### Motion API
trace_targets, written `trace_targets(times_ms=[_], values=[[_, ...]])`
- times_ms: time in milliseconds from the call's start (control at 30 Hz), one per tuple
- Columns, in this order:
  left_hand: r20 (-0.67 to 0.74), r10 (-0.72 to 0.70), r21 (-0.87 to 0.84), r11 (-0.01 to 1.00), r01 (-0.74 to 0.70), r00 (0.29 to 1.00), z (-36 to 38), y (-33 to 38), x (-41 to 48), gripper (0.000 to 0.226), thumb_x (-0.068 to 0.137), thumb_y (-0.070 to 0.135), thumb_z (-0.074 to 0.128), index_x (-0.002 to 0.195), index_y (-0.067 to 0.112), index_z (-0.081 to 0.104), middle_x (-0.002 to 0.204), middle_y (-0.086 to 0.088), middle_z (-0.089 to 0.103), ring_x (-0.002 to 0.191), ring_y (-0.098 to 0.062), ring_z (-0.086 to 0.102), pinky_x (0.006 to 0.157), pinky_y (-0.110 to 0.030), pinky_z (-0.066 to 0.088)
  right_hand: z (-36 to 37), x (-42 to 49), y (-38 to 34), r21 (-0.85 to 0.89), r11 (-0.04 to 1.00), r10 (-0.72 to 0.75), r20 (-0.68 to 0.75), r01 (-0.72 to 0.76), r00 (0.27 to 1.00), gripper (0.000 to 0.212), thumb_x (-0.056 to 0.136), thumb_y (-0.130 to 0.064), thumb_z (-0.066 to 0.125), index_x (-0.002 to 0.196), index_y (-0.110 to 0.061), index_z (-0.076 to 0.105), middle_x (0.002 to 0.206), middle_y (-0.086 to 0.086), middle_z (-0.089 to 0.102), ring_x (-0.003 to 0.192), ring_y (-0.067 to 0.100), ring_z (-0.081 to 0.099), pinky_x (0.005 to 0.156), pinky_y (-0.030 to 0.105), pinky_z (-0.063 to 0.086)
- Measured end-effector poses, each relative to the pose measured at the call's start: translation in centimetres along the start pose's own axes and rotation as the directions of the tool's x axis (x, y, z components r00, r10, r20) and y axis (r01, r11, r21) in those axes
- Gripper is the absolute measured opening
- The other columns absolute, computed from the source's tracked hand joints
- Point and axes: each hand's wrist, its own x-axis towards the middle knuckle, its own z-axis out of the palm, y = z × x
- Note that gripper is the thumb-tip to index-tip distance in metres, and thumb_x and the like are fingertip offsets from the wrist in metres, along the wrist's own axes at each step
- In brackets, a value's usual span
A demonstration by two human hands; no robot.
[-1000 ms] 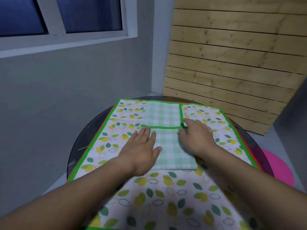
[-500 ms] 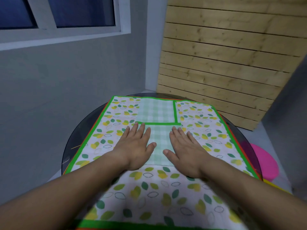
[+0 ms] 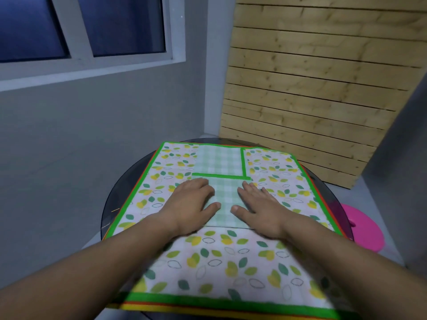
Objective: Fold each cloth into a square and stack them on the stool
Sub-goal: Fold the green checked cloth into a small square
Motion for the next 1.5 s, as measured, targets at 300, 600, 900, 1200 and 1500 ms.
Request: trace_targets(times_ms=[300, 600, 900, 1200, 1500], values=[[0.144, -0.038, -0.438, 0.893, 0.098, 0.989, -2.4, -0.4, -2.2, 0.024, 0.069, 0.037, 0.090, 0.084, 0.026, 0.074, 0.114, 0.011, 0.063, 0.106, 0.006, 0.055, 0.085, 0.000, 0.037, -0.8, -3.1, -0.9, 0.345, 0.928, -0.099, -0.141, 0.143, 0.985, 0.021, 0.070, -0.043, 0.084, 0.081, -0.032, 0.070, 0.131, -0.017, 0.056, 0.126, -0.006, 0.045, 0.105, 0.016, 0.033], [0.197, -0.088, -0.447, 0.879, 0.169, 0.977, -2.4, -0.3, -2.2, 0.016, 0.070, 0.039, 0.089, 0.081, 0.032, 0.080, 0.120, 0.022, 0.058, 0.107, 0.020, 0.049, 0.084, 0.000, 0.032, 0.1, -3.3, -0.7, 0.301, 0.940, -0.110, -0.176, 0.160, 0.978, 0.003, 0.086, -0.035, 0.072, 0.087, -0.032, 0.073, 0.133, -0.015, 0.059, 0.129, -0.006, 0.042, 0.107, 0.018, 0.032], [0.106, -0.115, -0.541, 0.827, 0.154, 0.988, -3.0, -0.5, -2.6, 0.023, 0.072, 0.032, 0.088, 0.091, 0.029, 0.075, 0.110, 0.015, 0.071, 0.104, -0.002, 0.066, 0.100, -0.033, 0.052, -0.6, -3.8, -1.5, 0.352, 0.918, -0.076, -0.299, 0.184, 0.951, 0.016, 0.094, -0.034, 0.059, 0.078, -0.035, 0.060, 0.127, -0.020, 0.063, 0.116, -0.005, 0.056, 0.101, 0.027, 0.046], [-0.040, -0.195, -0.784, 0.614, 0.091, 0.980, -5.8, 2.0, -4.7, 0.004, 0.082, 0.020, 0.081, 0.081, 0.018, 0.078, 0.080, -0.010, 0.071, 0.072, -0.021, 0.057, 0.070, -0.039, 0.045, -3.6, -7.0, -2.7, 0.639, 0.726, 0.016, -0.389, 0.256, 0.921, 0.007, 0.082, -0.020, 0.078, 0.084, -0.021, 0.072, 0.088, -0.009, 0.074, 0.084, 0.006, 0.069, 0.079, 0.027, 0.052], [-0.185, -0.233, -0.862, 0.505, -0.044, 0.955, -8.6, 5.7, -7.3, 0.007, 0.085, 0.012, 0.076, 0.079, 0.011, 0.073, 0.072, 0.009, 0.069, 0.066, -0.001, 0.061, 0.060, -0.012, 0.047, -4.4, -9.8, -3.6, 0.767, 0.561, 0.082, -0.424, 0.310, 0.902, 0.014, 0.089, -0.008, 0.068, 0.100, -0.013, 0.074, 0.096, -0.001, 0.077, 0.087, 0.009, 0.071, 0.070, 0.017, 0.052]])
